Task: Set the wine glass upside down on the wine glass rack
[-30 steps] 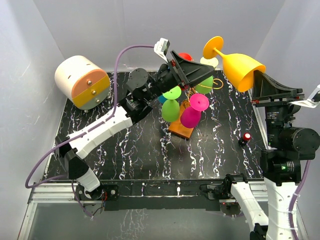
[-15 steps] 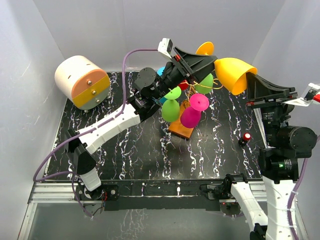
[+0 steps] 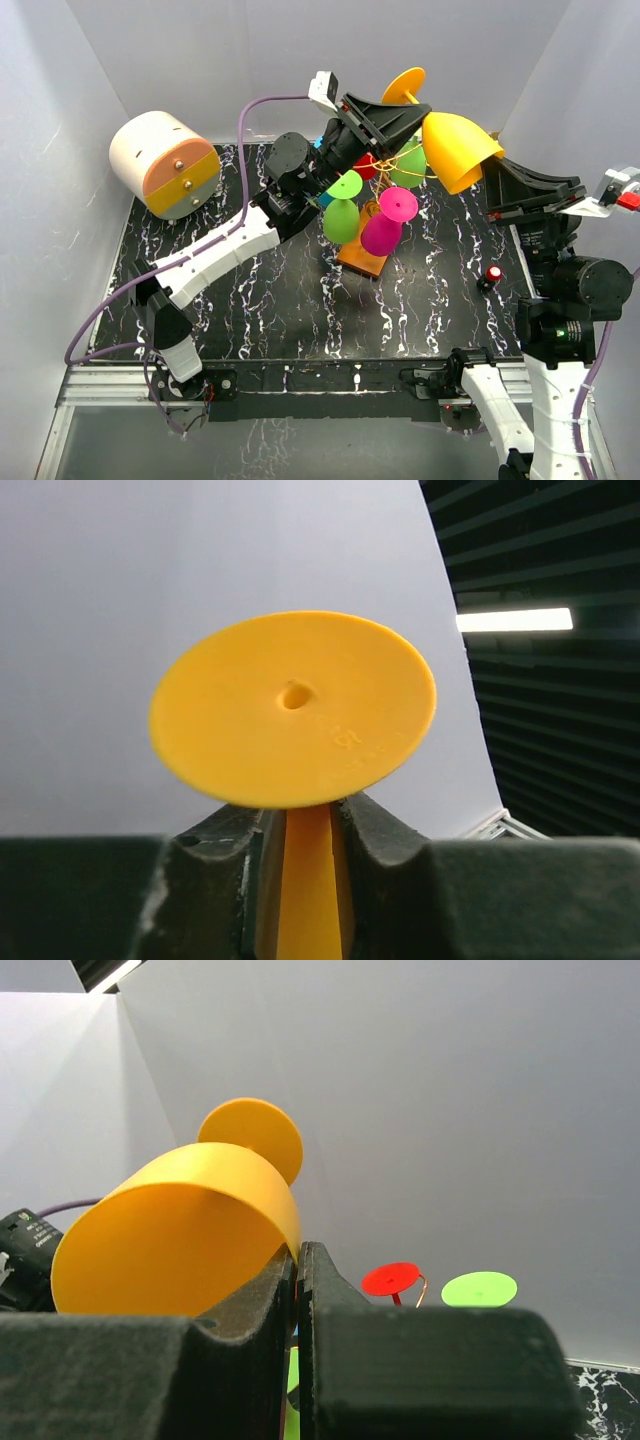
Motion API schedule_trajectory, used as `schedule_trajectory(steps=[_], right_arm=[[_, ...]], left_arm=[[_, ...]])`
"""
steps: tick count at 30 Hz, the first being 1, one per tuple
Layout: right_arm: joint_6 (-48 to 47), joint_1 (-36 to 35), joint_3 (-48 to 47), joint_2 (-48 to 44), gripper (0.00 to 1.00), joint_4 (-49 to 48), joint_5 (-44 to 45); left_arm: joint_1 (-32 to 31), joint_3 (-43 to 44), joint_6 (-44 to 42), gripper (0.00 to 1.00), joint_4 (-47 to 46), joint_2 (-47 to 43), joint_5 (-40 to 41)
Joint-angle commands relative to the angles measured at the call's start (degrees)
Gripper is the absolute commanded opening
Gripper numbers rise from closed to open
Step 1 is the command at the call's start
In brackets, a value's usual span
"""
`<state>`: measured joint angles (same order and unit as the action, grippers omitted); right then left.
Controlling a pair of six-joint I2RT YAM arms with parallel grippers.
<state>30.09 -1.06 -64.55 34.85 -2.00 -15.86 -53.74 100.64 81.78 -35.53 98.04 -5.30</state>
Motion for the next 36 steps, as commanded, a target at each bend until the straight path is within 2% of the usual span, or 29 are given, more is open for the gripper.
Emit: schedule_trajectory(steps=[1,4,15,20,22,23,26,28,33,34,36], right_arm=[[-0.65,-0.27,0.86,-0.65,0.0,-1.66,-5.93],[-0.92,-0.26,1.1,-0.68,0.0,-2.06,-7.47],[-0.6,-0.26,0.55,-0.74,0.0,-3.27,-10.23],[-0.24,-0.26,0.48,-0.75,0.0,-3.48,-10.26],[0.15,-0.26,0.33,-0.67,0.0,-3.77,-10.34],[0.35,-0.27,0.27,-0.6,0.0,-3.92,-10.36],[0.67,-0.26,0.26,-0.49,0.0,-3.9,-9.74],[0.66,-0.26,0.38,-0.48,0.0,-3.89,-9.35],[1.3,-0.26,0.48,-0.57,0.0,-3.23,-7.52],[1.89,-0.26,0.36,-0.48,0.04,-3.11,-6.55],[3.01,-0.29,-0.52,0.05,0.19,-2.33,-5.15]], left_arm=[[-0.3,3.27,-2.17,0.15,-3.57,-2.05,1.25],[-0.24,4.24,-2.92,0.1,-2.52,-1.9,0.9],[-0.25,6.87,-3.62,0.14,-1.83,-0.13,-0.63],[-0.24,7.04,-4.19,0.29,-1.71,0.01,-0.61],[-0.26,7.06,-4.55,0.31,-1.89,0.09,-0.5],[-0.23,7.08,-4.67,0.27,-1.84,0.12,-0.5],[-0.29,6.98,-4.87,0.07,-1.73,-0.03,-0.52],[-0.28,6.75,-5.17,0.0,-1.74,-0.18,-0.42],[-0.28,6.27,-7.23,0.0,-2.36,-0.87,-0.22],[-0.28,6.33,-7.96,0.0,-2.51,-1.0,-0.38],[-0.24,6.32,-9.89,0.0,-2.26,-1.49,-0.59]])
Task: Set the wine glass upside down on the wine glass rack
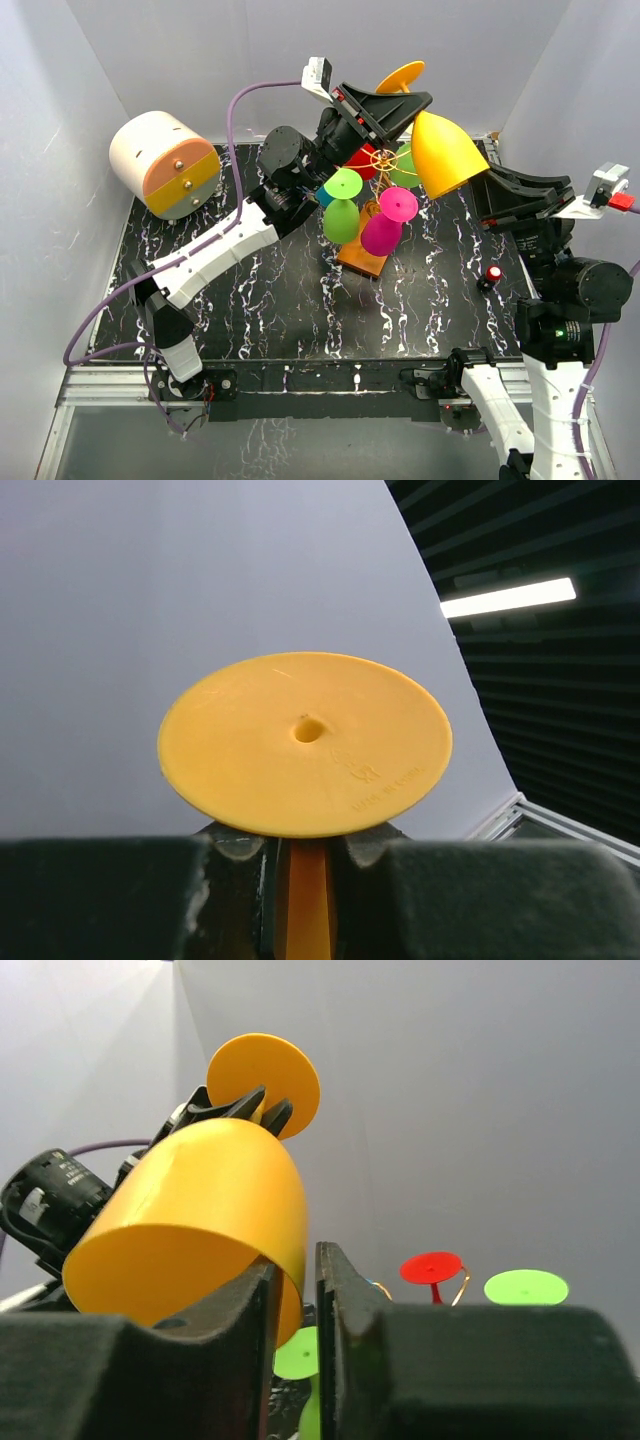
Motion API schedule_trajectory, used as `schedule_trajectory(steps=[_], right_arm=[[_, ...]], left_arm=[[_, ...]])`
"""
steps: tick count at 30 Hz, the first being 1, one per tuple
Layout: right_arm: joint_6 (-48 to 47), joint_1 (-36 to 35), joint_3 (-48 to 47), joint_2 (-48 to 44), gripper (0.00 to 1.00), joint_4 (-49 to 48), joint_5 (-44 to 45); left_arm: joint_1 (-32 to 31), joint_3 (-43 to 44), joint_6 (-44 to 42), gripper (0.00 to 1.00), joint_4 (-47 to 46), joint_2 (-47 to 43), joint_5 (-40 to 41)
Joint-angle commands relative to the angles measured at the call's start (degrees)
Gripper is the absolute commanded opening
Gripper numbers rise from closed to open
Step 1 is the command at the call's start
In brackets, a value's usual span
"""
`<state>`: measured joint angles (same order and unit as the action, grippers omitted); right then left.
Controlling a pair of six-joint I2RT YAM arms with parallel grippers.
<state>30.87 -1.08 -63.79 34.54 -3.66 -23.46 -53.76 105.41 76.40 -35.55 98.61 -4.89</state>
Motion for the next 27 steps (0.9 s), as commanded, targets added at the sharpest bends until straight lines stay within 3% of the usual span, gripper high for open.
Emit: schedule_trajectory(steps=[1,5,9,14,21,23,27], right_arm=[[2.6,-0.26,-1.86,0.8,0.28,0.18,3.0],[3.05,-0.27,-3.32,1.71,0.59,4.01,3.58],[3.03,-0.24,-2.2,-0.39,0.71,6.33,3.04],[2.2,-0.24,-2.19,-2.23,0.74,12.13,2.21],[2.96,-0.21,-7.52,-1.36,0.75,18.19,8.64],[6.23,-0.24,-10.84,0.97,0.74,22.05,13.52],[9.68,-0.24,-16.16,4.15,0.73,26.62,15.07]], left_arm=[[-0.24,1.55,-5.63,0.0,-2.03,-2.39,-0.81],[-0.27,1.66,-13.55,0.0,-2.34,-4.46,-1.2],[-0.06,2.21,-23.83,0.0,1.47,-8.0,-3.15],[-0.12,0.61,-34.1,0.0,9.32,-13.22,-1.13],[-0.1,3.67,-44.59,0.0,22.49,-14.24,-7.11],[-0.1,3.6,-46.05,0.0,24.35,-14.42,-8.62],[-0.04,3.03,-47.5,0.0,23.26,-14.16,-14.61]])
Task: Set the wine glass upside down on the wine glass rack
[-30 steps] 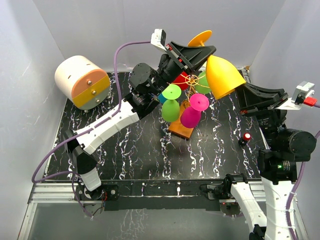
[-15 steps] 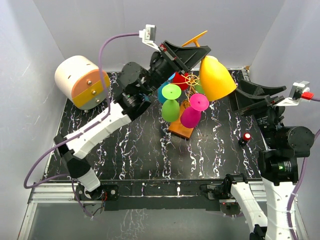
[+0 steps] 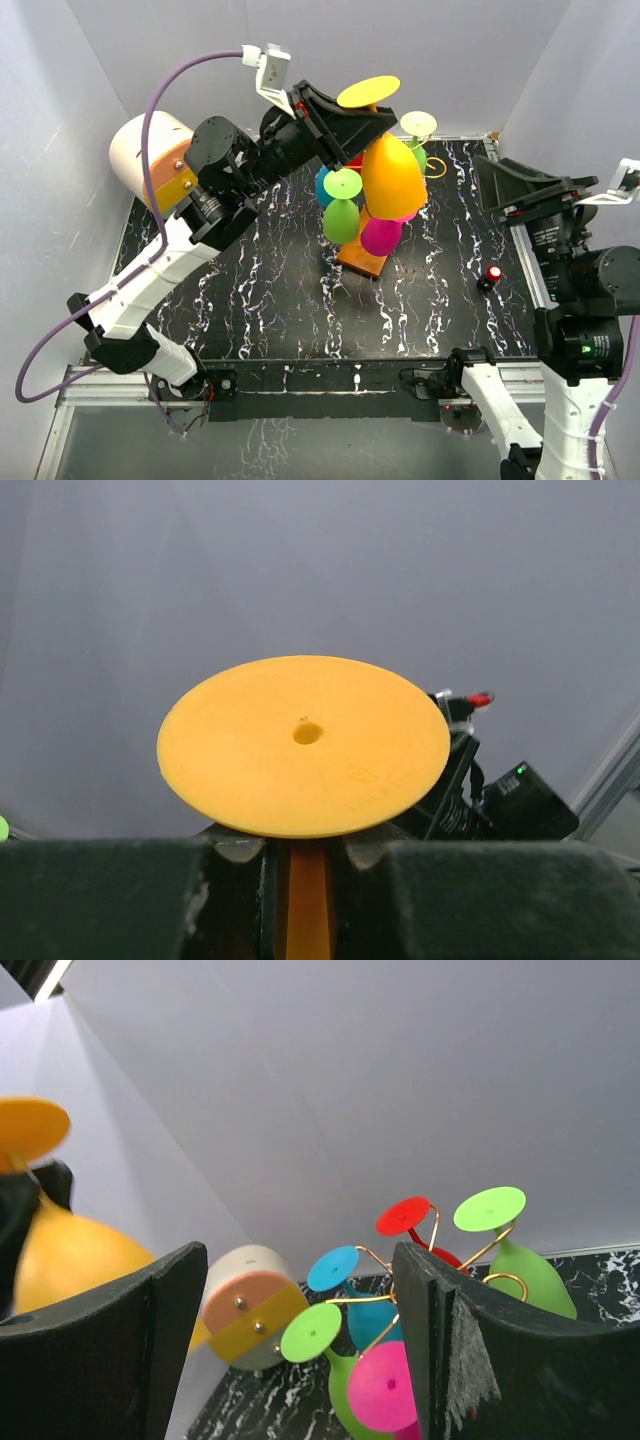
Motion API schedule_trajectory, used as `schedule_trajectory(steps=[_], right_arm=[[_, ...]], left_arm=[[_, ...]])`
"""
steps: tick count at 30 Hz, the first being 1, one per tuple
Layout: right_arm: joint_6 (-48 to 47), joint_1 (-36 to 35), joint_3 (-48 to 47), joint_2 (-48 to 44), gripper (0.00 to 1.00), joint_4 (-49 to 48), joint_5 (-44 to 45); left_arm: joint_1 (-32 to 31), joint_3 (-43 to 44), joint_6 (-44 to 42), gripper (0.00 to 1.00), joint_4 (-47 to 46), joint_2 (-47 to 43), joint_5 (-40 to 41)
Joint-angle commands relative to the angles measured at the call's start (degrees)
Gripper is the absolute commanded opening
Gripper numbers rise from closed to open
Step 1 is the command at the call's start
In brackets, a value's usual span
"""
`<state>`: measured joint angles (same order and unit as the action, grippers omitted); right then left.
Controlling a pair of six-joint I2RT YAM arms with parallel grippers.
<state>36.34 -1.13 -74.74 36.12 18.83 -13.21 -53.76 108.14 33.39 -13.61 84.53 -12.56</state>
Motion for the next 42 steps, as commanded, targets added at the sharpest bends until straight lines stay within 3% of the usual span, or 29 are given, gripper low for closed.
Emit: schedule_trajectory(steps=[1,8,17,19,31,38,42], right_arm=[[5.1,-0.21,-6.53,3.01,0.72,4.53,4.93],[9.46,-0.19,-19.6,7.96,0.72,10.7,3.48],[26.27,-0.21,-19.28,14.9,0.68,4.29,-26.84],[29.96,-0.27,-18.05,14.61,0.68,0.3,-29.03],[35.14,-0.2,-23.57,19.67,0.6,2.95,-31.93],[38.47,-0.2,-19.87,17.57,0.59,-2.83,-33.0],[37.47,-0.2,-19.3,17.67,0.47,-2.61,-35.04]], left_arm=[[-0.1,0.2,-4.66,0.0,0.53,0.16,-9.36],[-0.07,-3.77,-8.94,0.0,-4.32,-0.24,-22.77],[-0.04,-8.91,-21.32,0.0,-3.09,-4.25,-23.33],[-0.11,-9.08,-23.56,0.0,-2.62,-4.47,-22.51],[-0.04,-8.55,-28.44,0.0,-3.69,-3.43,-24.55],[-0.09,-6.6,-33.67,0.0,-0.48,-1.1,-24.85],[-0.08,-5.76,-35.25,0.0,0.41,0.18,-25.27]])
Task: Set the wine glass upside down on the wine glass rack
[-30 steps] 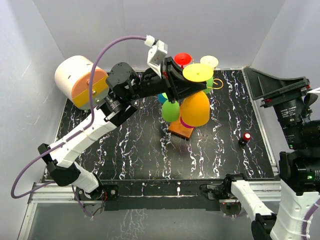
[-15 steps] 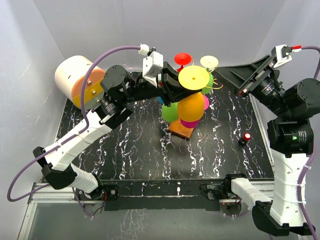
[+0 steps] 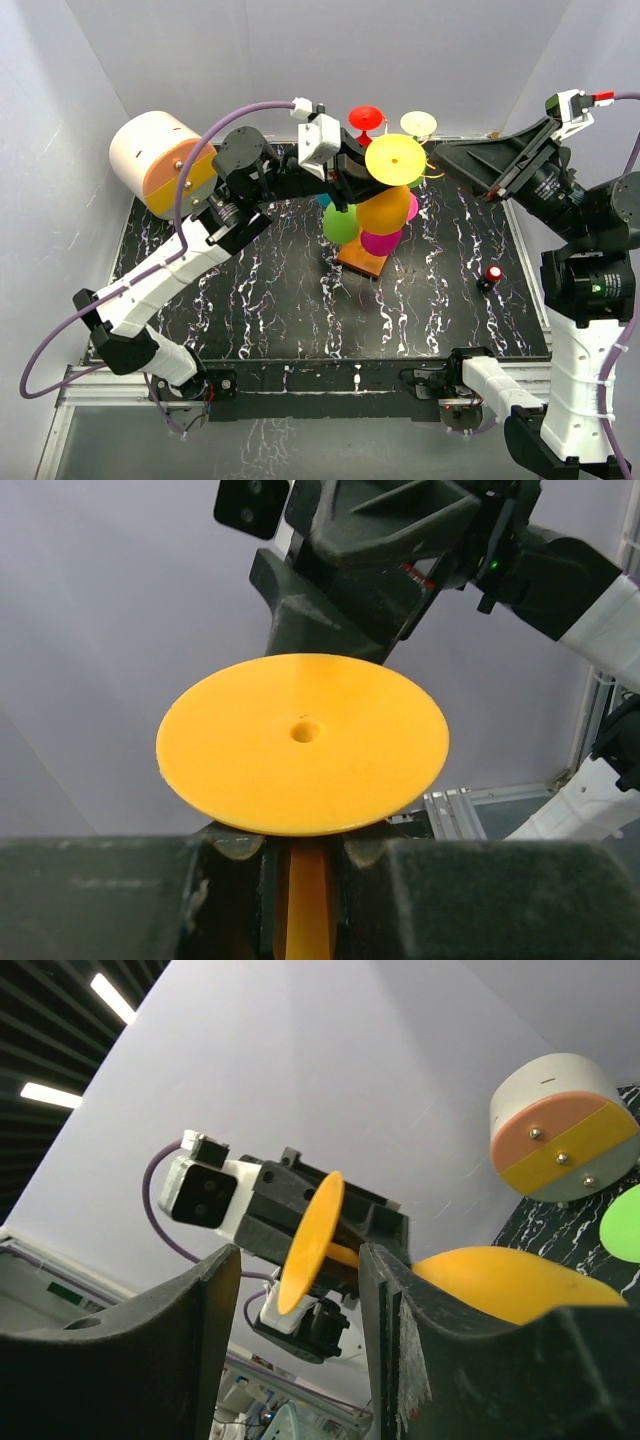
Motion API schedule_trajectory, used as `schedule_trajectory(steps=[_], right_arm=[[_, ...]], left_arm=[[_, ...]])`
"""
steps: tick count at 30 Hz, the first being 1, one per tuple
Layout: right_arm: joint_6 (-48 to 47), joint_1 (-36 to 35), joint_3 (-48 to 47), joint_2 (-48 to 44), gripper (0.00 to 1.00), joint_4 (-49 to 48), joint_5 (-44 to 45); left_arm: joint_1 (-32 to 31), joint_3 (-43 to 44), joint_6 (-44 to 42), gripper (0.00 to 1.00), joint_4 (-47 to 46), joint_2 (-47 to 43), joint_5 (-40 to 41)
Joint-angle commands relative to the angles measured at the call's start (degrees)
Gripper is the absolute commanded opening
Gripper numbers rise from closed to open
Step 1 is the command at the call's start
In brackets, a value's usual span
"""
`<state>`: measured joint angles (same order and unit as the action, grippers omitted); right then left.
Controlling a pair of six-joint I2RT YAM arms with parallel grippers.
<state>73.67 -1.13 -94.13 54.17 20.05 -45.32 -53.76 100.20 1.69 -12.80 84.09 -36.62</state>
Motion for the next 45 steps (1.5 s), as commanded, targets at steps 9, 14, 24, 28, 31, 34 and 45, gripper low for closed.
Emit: schedule_trajectory(steps=[9,14,24,28,31,34,45], right_arm=[[-3.58,-0.19,0.37,-0.23,0.48,1.21,-4.43],[-3.71,-0.15,1.6,-0.56,0.48,0.99,-4.13],[-1.12,-0.12,2.46,0.1,0.26,0.16,-5.63],[-0.41,-0.16,2.75,0.17,0.0,0.06,-5.46],[-0.17,-0.18,2.72,0.04,0.0,-0.01,-4.09],[0.11,-0.15,2.19,-0.19,0.0,0.05,-1.27],[-3.65,-0.19,-4.21,0.66,0.0,7.07,7.79]], left_arm=[[-0.06,2.76,-4.39,0.0,-2.01,1.91,-1.53],[-0.05,2.54,-4.29,0.0,-2.75,2.08,-1.61],[-0.11,5.27,-3.52,0.0,-2.27,5.19,-4.55],[-0.04,5.58,-2.11,0.0,-2.8,5.7,-5.21],[-0.06,5.39,-0.67,0.15,-3.02,5.52,-4.54],[-0.07,4.64,0.41,0.52,-3.04,4.66,-2.4],[-0.08,-2.73,0.12,0.88,-4.49,-2.79,6.04]])
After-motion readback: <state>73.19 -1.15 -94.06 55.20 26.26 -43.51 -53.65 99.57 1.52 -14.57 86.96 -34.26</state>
